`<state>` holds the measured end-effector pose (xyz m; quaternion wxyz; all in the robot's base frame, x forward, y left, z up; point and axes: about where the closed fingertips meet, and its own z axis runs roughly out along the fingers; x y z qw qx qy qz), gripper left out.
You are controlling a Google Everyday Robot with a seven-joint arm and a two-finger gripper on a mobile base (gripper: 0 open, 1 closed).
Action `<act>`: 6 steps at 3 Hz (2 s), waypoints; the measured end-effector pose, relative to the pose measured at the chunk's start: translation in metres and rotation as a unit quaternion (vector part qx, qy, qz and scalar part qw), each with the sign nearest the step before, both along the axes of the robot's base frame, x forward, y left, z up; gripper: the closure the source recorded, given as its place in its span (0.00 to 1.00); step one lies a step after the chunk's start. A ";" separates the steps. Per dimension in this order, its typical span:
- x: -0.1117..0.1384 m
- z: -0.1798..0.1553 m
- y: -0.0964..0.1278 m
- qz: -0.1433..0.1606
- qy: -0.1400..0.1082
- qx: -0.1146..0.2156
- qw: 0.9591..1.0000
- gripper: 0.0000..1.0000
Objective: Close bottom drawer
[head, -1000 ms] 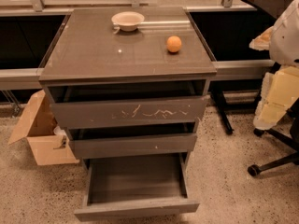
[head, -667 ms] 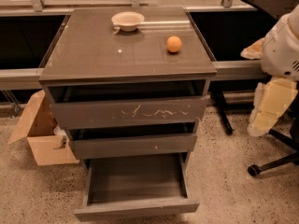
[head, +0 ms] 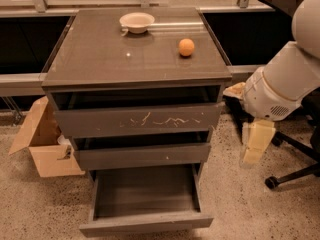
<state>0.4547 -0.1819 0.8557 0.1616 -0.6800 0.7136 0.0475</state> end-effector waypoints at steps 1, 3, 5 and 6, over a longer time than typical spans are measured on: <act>0.000 -0.068 0.015 0.012 0.030 0.058 0.998 0.00; 0.001 -0.106 0.025 0.014 0.048 0.095 0.994 0.00; 0.006 -0.229 0.033 0.065 0.054 0.078 0.993 0.00; 0.005 -0.284 0.038 0.089 0.073 0.100 0.988 0.00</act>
Offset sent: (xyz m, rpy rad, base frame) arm 0.0026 0.0323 -0.1461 0.2793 0.1350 0.0282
